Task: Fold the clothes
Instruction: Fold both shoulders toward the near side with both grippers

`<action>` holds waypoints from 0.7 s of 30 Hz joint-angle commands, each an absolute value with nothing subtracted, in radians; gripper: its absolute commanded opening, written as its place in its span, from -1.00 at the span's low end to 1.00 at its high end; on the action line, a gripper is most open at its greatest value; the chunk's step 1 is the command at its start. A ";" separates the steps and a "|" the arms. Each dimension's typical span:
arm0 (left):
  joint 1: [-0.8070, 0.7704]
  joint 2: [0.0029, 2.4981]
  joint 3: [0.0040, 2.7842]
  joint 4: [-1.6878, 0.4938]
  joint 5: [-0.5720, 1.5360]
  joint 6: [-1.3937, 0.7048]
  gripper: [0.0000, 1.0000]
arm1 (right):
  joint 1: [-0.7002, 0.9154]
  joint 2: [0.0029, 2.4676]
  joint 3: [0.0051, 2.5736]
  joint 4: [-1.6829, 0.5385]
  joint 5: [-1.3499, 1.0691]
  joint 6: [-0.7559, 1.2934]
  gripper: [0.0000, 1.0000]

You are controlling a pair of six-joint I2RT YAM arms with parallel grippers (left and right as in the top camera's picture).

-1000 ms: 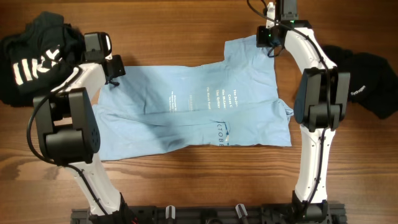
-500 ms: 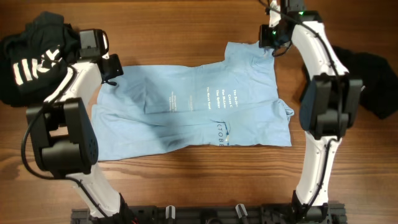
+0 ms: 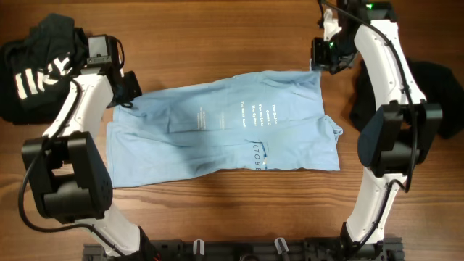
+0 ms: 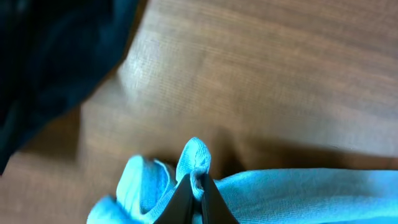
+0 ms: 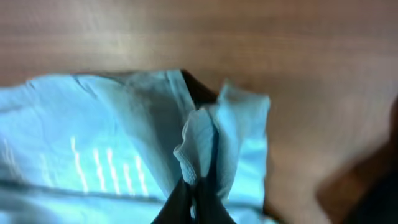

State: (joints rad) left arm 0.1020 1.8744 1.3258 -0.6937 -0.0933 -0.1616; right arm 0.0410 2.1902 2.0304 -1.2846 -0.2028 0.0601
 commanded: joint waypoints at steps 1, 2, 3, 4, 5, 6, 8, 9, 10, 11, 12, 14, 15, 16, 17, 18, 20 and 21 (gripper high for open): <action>0.110 1.810 1.324 -0.751 -0.106 -0.222 -0.92 | 0.022 2.144 2.030 -1.346 -0.218 0.078 -0.91; 0.110 1.796 1.324 -0.773 -0.106 -0.238 -0.92 | 0.017 2.130 2.030 -1.367 -0.218 0.078 -0.91; 0.110 1.784 1.324 -0.793 -0.106 -0.253 -0.92 | 0.012 2.117 2.030 -1.382 -0.218 0.078 -0.91; 0.110 1.771 1.324 -0.814 -0.106 -0.276 -0.92 | 0.009 2.104 2.030 -1.398 -0.218 0.078 -0.91; 0.110 1.760 1.324 -0.832 -0.106 -0.291 -0.92 | 0.007 2.095 2.030 -1.409 -0.218 0.078 -0.91; 0.110 1.754 1.324 -0.847 -0.106 -0.301 -0.92 | 0.004 2.085 2.030 -1.424 -0.217 0.078 -0.91; 0.110 1.745 1.324 -0.886 -0.103 -0.303 -0.92 | -0.002 2.069 2.030 -1.464 -0.199 0.076 -0.91; 0.110 1.745 1.324 -0.903 -0.103 -0.303 -0.92 | -0.002 2.067 2.030 -1.480 -0.189 0.076 -0.91; 0.110 1.745 1.324 -0.919 -0.103 -0.303 -0.92 | -0.002 2.065 2.030 -1.501 -0.171 0.075 -0.92; 0.110 1.747 1.324 -0.931 -0.104 -0.303 -0.92 | -0.002 2.064 2.028 -1.519 -0.152 0.075 -0.92; 0.110 1.747 1.324 -0.940 -0.104 -0.303 -0.92 | -0.002 2.064 2.025 -1.538 -0.134 0.076 -0.92; 0.110 1.747 1.324 -0.948 -0.116 -0.303 -0.92 | -0.002 2.064 2.016 -1.551 -0.122 0.079 -0.92; 0.110 1.747 1.324 -0.951 -0.132 -0.303 -0.92 | -0.002 2.064 2.009 -1.554 -0.123 0.078 -0.91; 0.110 1.747 1.324 -0.952 -0.146 -0.303 -0.92 | -0.004 2.064 1.999 -1.557 -0.122 0.079 -0.91; 0.110 1.747 1.324 -0.953 -0.159 -0.303 -0.92 | -0.006 2.064 1.995 -1.559 -0.122 0.078 -0.91; 0.110 1.747 1.322 -0.954 -0.174 -0.303 -0.92 | -0.007 2.064 1.987 -1.560 -0.122 0.079 -0.91; 0.110 1.747 1.322 -0.954 -0.194 -0.303 -0.92 | -0.011 2.064 1.971 -1.563 -0.107 0.081 -0.91; 0.110 1.748 1.322 -0.954 -0.204 -0.303 -0.92 | -0.014 2.064 1.962 -1.562 -0.100 0.082 -0.91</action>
State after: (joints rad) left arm 0.1020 1.7599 1.3258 -0.9508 -0.1337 -0.2852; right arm -0.0013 2.0796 1.9923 -1.5589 -0.1448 0.0669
